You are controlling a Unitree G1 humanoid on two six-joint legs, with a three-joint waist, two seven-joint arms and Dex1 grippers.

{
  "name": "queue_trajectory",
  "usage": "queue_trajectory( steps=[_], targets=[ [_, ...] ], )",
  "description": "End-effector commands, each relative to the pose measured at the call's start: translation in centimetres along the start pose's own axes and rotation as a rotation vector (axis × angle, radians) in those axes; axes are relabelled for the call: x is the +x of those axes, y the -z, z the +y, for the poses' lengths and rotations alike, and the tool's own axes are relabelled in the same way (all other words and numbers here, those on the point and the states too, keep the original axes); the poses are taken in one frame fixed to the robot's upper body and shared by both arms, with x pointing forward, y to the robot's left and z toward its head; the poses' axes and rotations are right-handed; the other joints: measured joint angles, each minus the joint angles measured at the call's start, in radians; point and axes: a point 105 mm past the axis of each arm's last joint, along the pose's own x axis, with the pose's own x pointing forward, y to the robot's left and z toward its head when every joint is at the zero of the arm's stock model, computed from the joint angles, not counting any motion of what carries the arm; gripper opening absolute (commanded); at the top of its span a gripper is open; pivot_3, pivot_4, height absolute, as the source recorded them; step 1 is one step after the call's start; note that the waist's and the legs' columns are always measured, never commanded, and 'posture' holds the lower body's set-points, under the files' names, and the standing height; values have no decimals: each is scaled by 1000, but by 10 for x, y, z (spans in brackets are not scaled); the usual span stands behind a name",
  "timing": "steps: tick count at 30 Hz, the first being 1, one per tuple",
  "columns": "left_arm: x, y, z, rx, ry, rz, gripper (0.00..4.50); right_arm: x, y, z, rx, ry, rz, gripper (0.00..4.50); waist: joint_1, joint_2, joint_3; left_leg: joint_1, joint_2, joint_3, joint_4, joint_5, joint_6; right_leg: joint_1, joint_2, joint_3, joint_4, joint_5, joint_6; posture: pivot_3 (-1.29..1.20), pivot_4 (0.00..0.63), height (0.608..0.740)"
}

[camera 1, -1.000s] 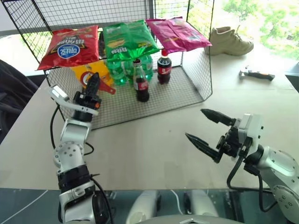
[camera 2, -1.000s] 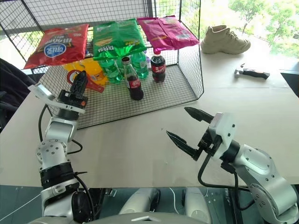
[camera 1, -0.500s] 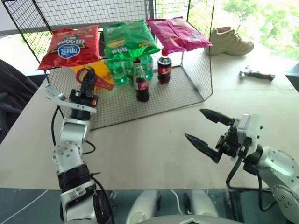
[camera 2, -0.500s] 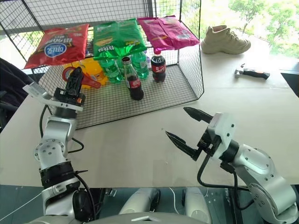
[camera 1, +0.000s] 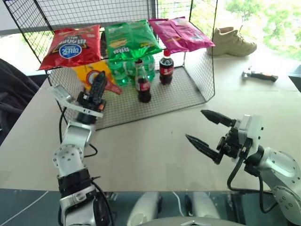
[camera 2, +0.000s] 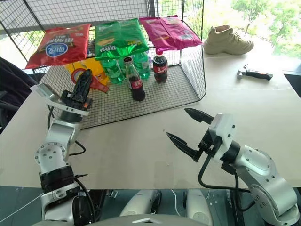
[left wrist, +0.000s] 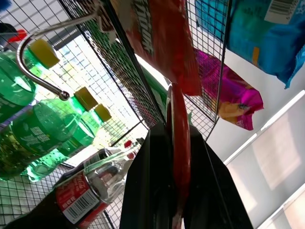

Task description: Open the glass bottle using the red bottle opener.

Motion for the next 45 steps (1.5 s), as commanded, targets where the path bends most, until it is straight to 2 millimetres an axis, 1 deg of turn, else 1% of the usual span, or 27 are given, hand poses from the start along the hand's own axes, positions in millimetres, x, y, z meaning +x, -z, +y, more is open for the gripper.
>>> queue_trajectory(
  steps=[1, 3, 8, 9, 11, 15, 18, 21, 27, 30, 31, 32, 34, 35, 36, 38, 39, 40, 43, 45],
  targets=[
    [7, 12, -30, 11, 136, 80, 26, 1, -11, 2, -39, -19, -45, 4500, 0, 0, 0, 0, 0, 0, 0, 0, 0, 0, 0, 0, 0, 0, 0, 0, 150, 732],
    [9, 24, -38, 3, 178, 127, 26, 1, -11, 1, -40, -16, -41, 4500, 0, 0, 0, 0, 0, 0, 0, 0, 0, 0, 0, 0, 0, 0, 0, 0, 150, 732],
    [15, 52, -59, -70, 283, 218, 26, 3, -2, -1, -17, -4, 17, 4500, 0, 0, 0, 0, 0, 0, 0, 0, 0, 0, 0, 0, -1, 0, 0, 0, 150, 732],
    [17, 62, -64, -92, 312, 249, 26, 4, 5, -2, 26, -6, 64, 4500, 0, 0, 0, 0, 0, 0, 0, 0, 0, 0, 0, 0, -1, 0, 0, 0, 150, 732],
    [21, 77, -71, -124, 358, 301, 26, 8, 12, -4, 87, -12, 112, 4500, -1, 0, 0, 0, 0, 0, 0, 0, 0, 0, 0, 0, -1, 0, 0, 0, 150, 732],
    [27, 95, -82, -167, 442, 382, 26, 18, 19, -10, 224, -24, 189, 4500, -1, -1, 1, -1, 0, 0, 0, 0, 0, 0, 0, 0, -1, 0, 0, 0, 150, 732],
    [30, 106, -89, -194, 504, 438, 26, 23, 17, -4, 322, -120, 211, 4500, -2, -1, 2, -1, 0, 0, 0, 0, 0, 0, 0, 0, -1, 0, 0, 0, 150, 732],
    [30, 114, -95, -222, 555, 485, 26, 27, 14, -2, 375, -194, 243, 4500, -1, -1, 2, -2, 0, 0, -1, 0, 0, 0, 0, 0, -2, 0, 0, 0, 150, 732],
    [26, 130, -97, -230, 608, 573, 26, 41, -7, -6, 436, -272, 207, 4500, -2, -1, 3, -3, 0, 0, -1, 0, 1, -1, 0, 0, -3, 0, 0, 0, 150, 732],
    [24, 134, -96, -219, 617, 591, 26, 45, -15, -4, 450, -300, 191, 4500, -2, -1, 3, -5, 0, 0, -1, 0, 1, -2, 0, 0, -3, 0, 0, 0, 150, 732],
    [23, 135, -96, -219, 618, 590, 0, 45, -16, -3, 453, -306, 190, 3956, -2, -1, 3, -5, 0, 0, -1, 0, 1, -3, 0, 0, -3, 0, 0, 0, 150, 732],
    [23, 135, -96, -219, 618, 590, 0, 46, -17, -2, 456, -311, 192, 3624, -2, -1, 3, -5, 0, 0, -1, 0, 1, -3, 0, 0, -3, 0, 0, 0, 150, 732],
    [22, 136, -94, -218, 612, 589, 0, 47, -18, 0, 464, -317, 195, 2627, -2, -1, 3, -6, 0, -1, -1, 0, 1, -4, 0, 0, -3, 0, 0, 0, 150, 732],
    [21, 136, -93, -217, 608, 589, 0, 47, -18, 0, 468, -318, 197, 2281, -2, -1, 3, -7, 0, -1, -1, 0, 1, -5, 0, 0, -3, 0, 0, 0, 150, 732],
    [21, 136, -92, -219, 603, 588, 0, 47, -18, 2, 472, -323, 200, 1638, -2, -1, 3, -8, 0, -1, 0, 0, 1, -5, 0, -1, -3, 0, 0, 0, 150, 732],
    [21, 137, -91, -230, 591, 589, 0, 47, -18, 3, 481, -328, 206, 837, -2, -1, 3, -8, 0, -1, 0, 0, 1, -6, 0, -1, -3, 0, 0, 0, 150, 732],
    [21, 137, -90, -236, 586, 590, 0, 47, -18, 4, 484, -329, 209, 312, -2, -1, 3, -8, 0, -1, 0, 0, 1, -6, -1, -1, -3, 0, 0, 0, 150, 732],
    [21, 138, -89, -247, 580, 592, 0, 46, -17, 4, 488, -330, 214, 29, -2, -1, 3, -9, 0, -1, 0, 0, 1, -6, 0, -1, -3, 0, 0, 0, 150, 732],
    [21, 139, -89, -259, 576, 599, 0, 45, -15, 6, 515, -338, 223, 29, -2, -1, 3, -9, 0, -2, 0, 0, 1, -6, 0, -2, -3, 0, 0, 0, 150, 732],
    [17, 140, -91, -269, 600, 618, 0, 43, -16, 10, 553, -365, 218, 29, -2, -1, 3, -9, 0, -2, 0, 0, 1, -6, -1, -1, -3, 0, 0, 0, 150, 732]
  ],
)
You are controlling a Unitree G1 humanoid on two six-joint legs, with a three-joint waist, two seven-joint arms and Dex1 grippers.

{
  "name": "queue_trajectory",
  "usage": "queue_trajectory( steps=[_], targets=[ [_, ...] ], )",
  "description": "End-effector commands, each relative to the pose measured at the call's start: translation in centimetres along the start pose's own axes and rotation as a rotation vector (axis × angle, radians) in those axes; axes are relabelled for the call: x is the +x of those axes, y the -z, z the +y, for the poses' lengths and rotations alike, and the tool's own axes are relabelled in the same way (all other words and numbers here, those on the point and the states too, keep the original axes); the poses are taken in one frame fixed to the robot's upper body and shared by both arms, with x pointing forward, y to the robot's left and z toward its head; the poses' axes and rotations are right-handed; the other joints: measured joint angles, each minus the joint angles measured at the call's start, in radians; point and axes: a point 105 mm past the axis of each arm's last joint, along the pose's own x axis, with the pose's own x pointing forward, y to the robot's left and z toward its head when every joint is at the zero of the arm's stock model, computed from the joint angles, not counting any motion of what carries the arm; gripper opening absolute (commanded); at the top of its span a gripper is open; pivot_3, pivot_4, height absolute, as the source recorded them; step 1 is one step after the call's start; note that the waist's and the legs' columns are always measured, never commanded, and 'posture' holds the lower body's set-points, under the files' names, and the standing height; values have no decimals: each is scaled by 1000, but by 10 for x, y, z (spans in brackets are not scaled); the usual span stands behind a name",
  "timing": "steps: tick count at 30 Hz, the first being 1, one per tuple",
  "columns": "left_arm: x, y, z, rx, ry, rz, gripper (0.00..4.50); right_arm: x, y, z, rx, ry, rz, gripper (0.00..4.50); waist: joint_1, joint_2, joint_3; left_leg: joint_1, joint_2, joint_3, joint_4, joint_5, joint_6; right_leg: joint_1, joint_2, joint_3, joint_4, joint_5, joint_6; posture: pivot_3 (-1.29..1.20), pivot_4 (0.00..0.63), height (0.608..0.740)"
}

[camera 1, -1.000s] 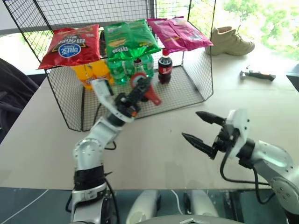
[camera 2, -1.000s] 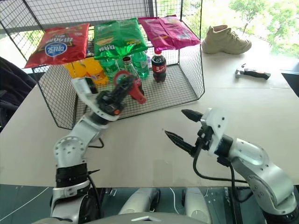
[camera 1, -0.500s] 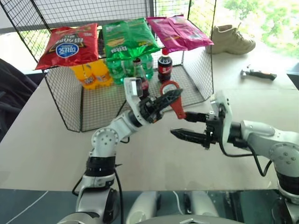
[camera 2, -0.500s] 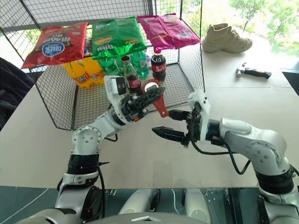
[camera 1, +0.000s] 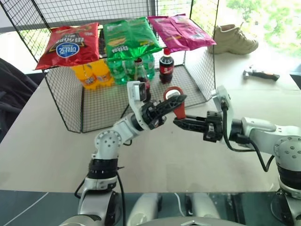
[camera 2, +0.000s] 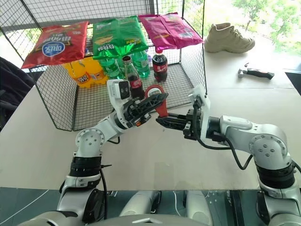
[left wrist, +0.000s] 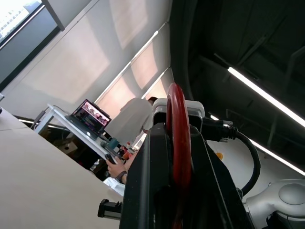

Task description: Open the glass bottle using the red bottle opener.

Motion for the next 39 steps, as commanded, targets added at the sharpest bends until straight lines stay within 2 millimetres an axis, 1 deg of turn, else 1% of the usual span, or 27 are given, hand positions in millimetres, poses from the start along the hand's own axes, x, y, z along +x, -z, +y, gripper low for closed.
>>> queue_trajectory(
  steps=[1, 4, 6, 7, 8, 9, 10, 12, 14, 15, 16, 18, 19, 21, 23, 25, 27, 30, 33, 35, 37, 39],
  targets=[
    [0, 4, 1, -20, -4, 23, 0, 1, 0, 23, 20, -114, -3, 29, 0, 0, 0, 0, 0, 0, 0, 0, 0, 0, 0, 0, 0, 0, 0, 0, 150, 732],
    [-2, 6, 0, -27, 1, 29, 0, -2, 1, 28, 67, -142, -16, 29, 0, 0, 0, 0, 0, 0, 0, 0, 0, 0, 0, 0, 0, 0, 0, 0, 150, 732],
    [-3, 5, 2, -26, -9, 18, 749, -4, 2, 26, 97, -127, -30, 0, 0, 0, 0, 0, 0, 0, 0, 0, 0, 0, 0, 0, 0, 0, 0, 0, 150, 732],
    [-3, 4, 2, -31, -7, 14, 863, -5, 3, 24, 106, -113, -35, 0, 0, 0, 0, 0, 0, 0, 0, 0, 0, 0, 0, 0, 0, 0, 0, 0, 150, 732],
    [-3, 4, 2, -27, -9, 15, 1392, -6, 4, 21, 114, -95, -39, 0, 0, 0, 0, 0, 0, 0, 0, 0, 0, 0, 0, 0, 0, 0, 0, 0, 150, 732],
    [-4, 3, 3, -21, -17, 10, 1828, -8, 6, 18, 123, -72, -45, 0, 0, 0, 0, 0, 0, 0, 0, 0, 0, 0, 0, -1, 0, 0, 0, 0, 150, 732],
    [-5, 1, 5, -7, -35, 3, 2349, -11, 8, 10, 123, -16, -54, 0, 1, 0, 0, 0, 0, -1, 0, 0, 0, 0, 0, -1, 0, 0, 0, 0, 150, 732],
    [-9, -4, 8, 23, -77, -12, 3228, -19, 13, -3, 115, 78, -74, 0, 1, 0, 0, -1, 0, -1, 1, 0, 0, 0, 0, -1, 0, 0, 0, 0, 150, 732],
    [-14, -9, 12, 68, -136, -26, 3897, -27, 14, -13, 102, 158, -110, 0, 2, 0, 0, -1, 0, -1, 1, 0, 0, 0, 0, -1, 0, 0, 0, 0, 150, 732],
    [-17, -10, 14, 96, -168, -25, 4300, -32, 15, -18, 92, 205, -121, 0, 2, 0, 0, -1, 0, -1, 1, 0, 0, 0, 0, -1, 0, 0, 0, 0, 150, 732],
    [-21, -11, 17, 136, -213, -22, 4446, -37, 16, -25, 69, 271, -125, 0, 1, 0, 0, -1, 0, -1, 1, 0, 0, 0, 0, -1, 0, 0, 0, 0, 150, 732],
    [-30, -10, 24, 243, -306, -8, 4446, -47, 17, -38, -1, 394, -131, 0, 1, 0, 0, -1, 0, -1, 1, 0, 0, 0, 0, -1, 0, 0, 0, 0, 150, 732],
    [-34, -11, 29, 331, -356, 4, 4446, -52, 17, -44, -39, 450, -142, 0, 1, 0, 0, -1, 0, -1, 1, 0, 0, 0, 0, -1, 0, 0, 0, 0, 150, 732],
    [-42, -13, 41, 596, -477, 42, 4446, -59, 14, -54, -100, 543, -170, 0, 3, 0, 0, -1, 0, -1, 1, 0, 0, 0, 0, -1, 0, 0, 0, 0, 150, 732],
    [-46, -12, 46, 729, -534, 46, 4446, -61, 10, -60, -157, 602, -198, 0, 5, 0, 0, -1, -1, 0, 1, 0, 0, 0, 0, -1, 0, 0, 0, 0, 150, 732],
    [-47, -15, 50, 822, -575, 25, 4446, -60, 4, -65, -227, 650, -224, 0, 7, 0, 0, -1, -1, 0, 1, 0, 0, 0, -1, -1, 0, 0, 0, 0, 150, 732],
    [-48, -23, 54, 904, -634, -24, 4446, -57, -2, -70, -318, 695, -235, 0, 7, 0, 0, -1, -1, 0, 1, 0, 0, 0, -1, -1, 0, 0, 0, 0, 150, 732],
    [-50, -31, 60, 1042, -721, -44, 4446, -50, -4, -73, -436, 720, -223, 0, 5, 0, 0, -1, -1, -1, 1, 0, 0, 0, -1, -1, 0, 0, 0, 0, 150, 732],
    [-54, -33, 65, 1109, -779, -54, 4446, -46, -5, -73, -460, 727, -247, 0, 4, 0, 0, -1, -1, -1, 1, 0, 0, 0, -1, -1, 0, 0, 0, 0, 150, 732],
    [-59, -40, 69, 1214, -859, -55, 4446, -44, -7, -73, -479, 738, -266, 0, 4, 0, 0, -1, -1, -1, 1, 0, 0, 0, -1, -1, 0, 0, 0, 0, 150, 732],
    [-60, -51, 72, 1307, -926, -69, 4446, -43, -9, -73, -488, 747, -284, 0, 4, 0, 0, -1, -1, -1, 1, 0, 0, 0, -1, -1, 0, 0, 0, 0, 150, 732],
    [-58, -59, 76, 1356, -966, -84, 4446, -43, -8, -73, -492, 756, -287, 0, 5, 0, 0, -1, -2, -1, 1, 0, 0, 0, -1, -1, 1, 0, 0, 0, 150, 732]
  ],
)
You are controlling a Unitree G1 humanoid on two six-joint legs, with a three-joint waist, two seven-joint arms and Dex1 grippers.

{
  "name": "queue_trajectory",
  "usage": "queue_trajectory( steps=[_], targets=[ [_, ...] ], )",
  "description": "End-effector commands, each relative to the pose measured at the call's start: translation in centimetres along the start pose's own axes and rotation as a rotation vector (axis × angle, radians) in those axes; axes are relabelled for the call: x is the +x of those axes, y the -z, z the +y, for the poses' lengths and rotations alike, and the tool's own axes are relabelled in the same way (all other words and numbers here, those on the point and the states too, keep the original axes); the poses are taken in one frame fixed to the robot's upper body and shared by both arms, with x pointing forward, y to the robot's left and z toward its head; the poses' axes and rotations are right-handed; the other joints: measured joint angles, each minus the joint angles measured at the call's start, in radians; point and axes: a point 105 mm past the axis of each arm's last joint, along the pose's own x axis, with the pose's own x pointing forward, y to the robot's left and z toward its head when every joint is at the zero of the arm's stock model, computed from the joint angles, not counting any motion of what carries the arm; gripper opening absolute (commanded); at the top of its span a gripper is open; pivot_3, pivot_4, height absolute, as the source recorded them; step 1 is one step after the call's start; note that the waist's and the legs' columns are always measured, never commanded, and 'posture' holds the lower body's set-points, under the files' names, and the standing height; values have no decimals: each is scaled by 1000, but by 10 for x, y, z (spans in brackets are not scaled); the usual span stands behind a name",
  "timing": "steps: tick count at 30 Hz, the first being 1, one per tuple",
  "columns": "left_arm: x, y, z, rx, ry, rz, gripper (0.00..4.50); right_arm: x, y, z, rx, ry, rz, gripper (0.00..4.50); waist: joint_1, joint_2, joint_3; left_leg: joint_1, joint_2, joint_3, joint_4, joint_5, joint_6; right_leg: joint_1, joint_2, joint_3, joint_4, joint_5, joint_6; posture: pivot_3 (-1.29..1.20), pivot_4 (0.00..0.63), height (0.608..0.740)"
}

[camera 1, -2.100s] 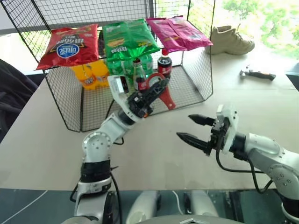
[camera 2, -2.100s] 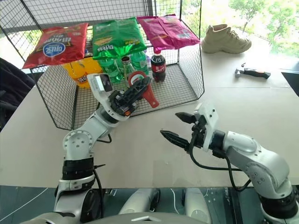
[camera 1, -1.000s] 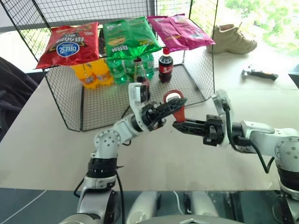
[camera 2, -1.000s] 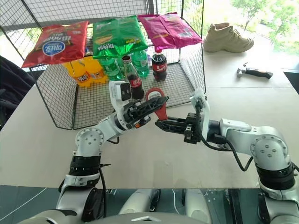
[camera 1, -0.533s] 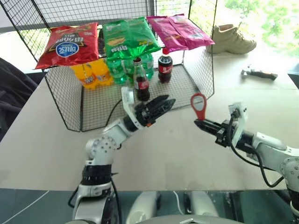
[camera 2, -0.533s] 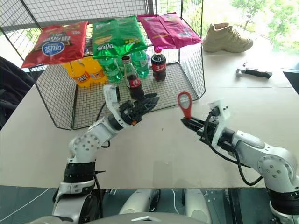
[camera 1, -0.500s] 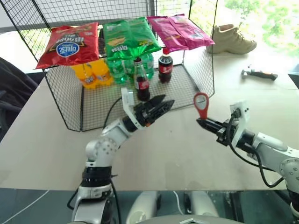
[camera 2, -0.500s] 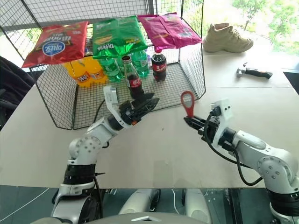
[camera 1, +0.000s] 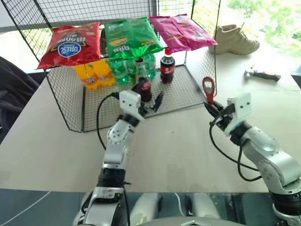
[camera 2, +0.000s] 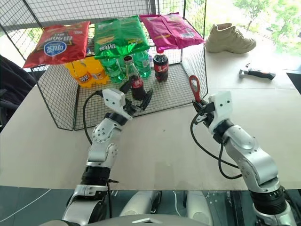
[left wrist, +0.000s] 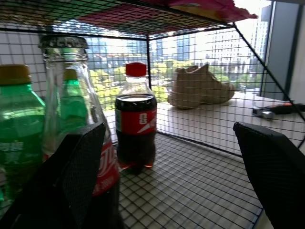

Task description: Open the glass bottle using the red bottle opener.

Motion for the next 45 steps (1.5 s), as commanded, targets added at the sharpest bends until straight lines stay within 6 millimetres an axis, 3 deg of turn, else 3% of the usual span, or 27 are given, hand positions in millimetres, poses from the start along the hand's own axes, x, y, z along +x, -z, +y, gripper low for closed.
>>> queue_trajectory(
  steps=[1, 11, 16, 29, 32, 34, 35, 40, 45],
  targets=[
    [16, -14, 11, 115, -90, -68, 4446, 0, -14, 2, -42, 7, -69, 0, 1, 0, 0, 0, 0, -1, 0, 0, 0, 0, 0, -1, 0, 0, 0, 0, 150, 732],
    [28, -6, 24, 178, -204, -46, 4446, -1, -19, -4, -154, 84, -111, 0, -3, 0, 0, 0, -1, -1, 1, 0, 0, 0, 0, -1, 1, 0, 1, 0, 150, 732],
    [35, -3, 27, 188, -215, -39, 4446, 0, -17, 5, -177, 82, -118, 0, -4, 0, 0, 0, -1, -1, 1, 0, 0, 0, 0, -1, 2, 0, 1, 0, 150, 732],
    [48, 24, 39, 153, -200, 78, 4446, 1, -16, 6, -169, 83, -123, 0, -5, 0, 0, 0, -1, -1, 1, 0, 0, 0, 1, -1, 3, 0, 1, 0, 150, 732],
    [51, 22, 40, 124, -189, 66, 3695, 2, -16, 5, -164, 83, -124, 0, -5, 0, 0, 0, -1, -1, 1, 0, 0, 0, 0, -1, 3, 0, 1, 0, 150, 732],
    [52, 22, 41, 128, -185, 65, 2769, 3, -17, 5, -165, 82, -126, 0, -5, 0, 0, 0, -1, -1, 1, 0, 0, 0, 0, -1, 3, 0, 1, 0, 150, 732],
    [51, 23, 42, 130, -195, 73, 2571, 3, -17, 5, -165, 84, -128, 0, -6, 0, 0, 0, -1, -1, 2, 0, 0, 0, 0, -1, 3, 0, 1, 0, 150, 732],
    [46, 27, 38, 105, -172, 86, 2573, 4, -20, -1, -174, 103, -139, 0, -7, 0, 0, 0, -1, -1, 2, 0, 0, -1, 0, -1, 3, 0, 1, 0, 150, 732],
    [42, 13, 6, 9, 14, 13, 2573, 0, -26, -21, -214, 179, -153, 0, -3, 0, 0, 0, -1, -1, 2, 0, 0, 0, 0, -1, 3, 0, 1, 0, 150, 732]
  ],
)
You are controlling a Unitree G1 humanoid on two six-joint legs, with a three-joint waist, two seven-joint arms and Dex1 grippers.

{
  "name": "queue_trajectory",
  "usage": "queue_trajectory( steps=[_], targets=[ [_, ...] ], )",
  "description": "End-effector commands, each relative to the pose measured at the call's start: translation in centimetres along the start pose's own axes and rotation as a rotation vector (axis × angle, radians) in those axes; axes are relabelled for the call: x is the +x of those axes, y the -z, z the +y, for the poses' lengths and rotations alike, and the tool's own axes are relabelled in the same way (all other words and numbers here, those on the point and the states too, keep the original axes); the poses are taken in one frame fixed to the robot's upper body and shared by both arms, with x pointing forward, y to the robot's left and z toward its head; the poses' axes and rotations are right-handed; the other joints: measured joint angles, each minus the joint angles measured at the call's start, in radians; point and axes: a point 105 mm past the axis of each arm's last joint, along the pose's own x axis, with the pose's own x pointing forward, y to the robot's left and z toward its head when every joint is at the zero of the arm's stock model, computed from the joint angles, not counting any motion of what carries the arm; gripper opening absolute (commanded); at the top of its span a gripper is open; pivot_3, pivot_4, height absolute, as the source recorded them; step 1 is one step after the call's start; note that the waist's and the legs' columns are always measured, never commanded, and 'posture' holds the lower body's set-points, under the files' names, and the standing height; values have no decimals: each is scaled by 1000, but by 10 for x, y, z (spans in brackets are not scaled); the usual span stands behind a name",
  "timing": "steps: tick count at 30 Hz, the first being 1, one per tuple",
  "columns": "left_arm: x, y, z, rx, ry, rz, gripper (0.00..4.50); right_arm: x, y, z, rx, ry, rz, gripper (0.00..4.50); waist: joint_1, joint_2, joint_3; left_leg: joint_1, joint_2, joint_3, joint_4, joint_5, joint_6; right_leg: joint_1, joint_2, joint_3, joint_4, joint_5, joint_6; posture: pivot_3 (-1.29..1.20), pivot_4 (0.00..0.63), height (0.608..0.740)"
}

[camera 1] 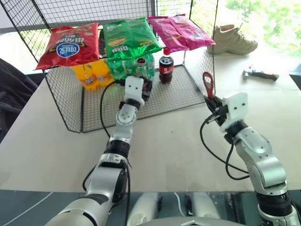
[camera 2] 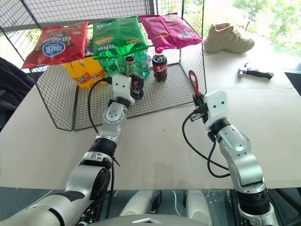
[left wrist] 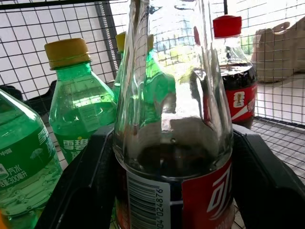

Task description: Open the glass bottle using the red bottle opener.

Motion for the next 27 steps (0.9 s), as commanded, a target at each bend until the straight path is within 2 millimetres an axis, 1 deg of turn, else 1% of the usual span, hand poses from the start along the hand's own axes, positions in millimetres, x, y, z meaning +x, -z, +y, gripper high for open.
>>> queue_trajectory(
  steps=[1, 5, 8, 11, 17, 23, 24, 25, 27],
  targets=[
    [-4, -26, -29, -88, 186, -100, 2573, -2, -16, -24, -62, 93, -65, 0, 3, 0, 0, 0, 0, 0, 0, 0, 0, 0, 0, 0, 0, 0, 0, 0, 150, 732],
    [-23, -41, -64, -217, 432, -131, 2573, -5, -16, -46, -121, 211, -66, 0, 1, 0, 0, 0, 0, 0, 0, 0, 0, 0, 0, 0, 0, 0, 0, 0, 150, 732],
    [-41, -52, -90, -278, 624, -135, 2573, -7, -17, -64, -145, 316, -74, 0, -3, 0, 0, 0, 0, 0, 0, 0, 0, 0, 0, 1, 0, 0, 0, 0, 150, 732],
    [-53, -57, -107, -339, 737, -119, 2573, -9, -19, -76, -155, 387, -83, 0, -10, 1, 0, 1, 0, 1, 0, 0, 0, 0, 0, 1, 2, 0, 0, 0, 150, 732],
    [-64, -51, -126, -340, 836, -71, 2573, -12, -18, -81, -158, 418, -84, 0, -23, 1, 0, 4, 0, 3, 0, 1, -1, 0, 1, 4, 6, 0, 0, 0, 150, 732],
    [-64, -51, -127, -293, 845, -79, 2573, -15, -17, -79, -154, 418, -85, 0, -22, 1, 0, 7, 1, 6, 0, 1, -1, 2, 1, 7, 7, 0, 0, 0, 150, 732],
    [-64, -52, -127, -293, 847, -83, 3073, -15, -16, -79, -154, 419, -84, 0, -22, 1, 0, 8, 1, 6, 0, 1, -1, 2, 1, 7, 7, 0, 0, 0, 150, 732],
    [-64, -52, -127, -289, 853, -89, 3373, -16, -16, -78, -152, 420, -84, 0, -22, 1, 0, 8, 1, 6, 0, 1, -1, 2, 1, 7, 8, 0, 0, 0, 150, 732],
    [-65, -53, -126, -285, 854, -97, 4229, -16, -15, -77, -148, 419, -82, 0, -22, 1, 0, 8, 1, 6, 0, 1, -1, 2, 1, 8, 8, 0, 0, 0, 150, 732]
  ],
)
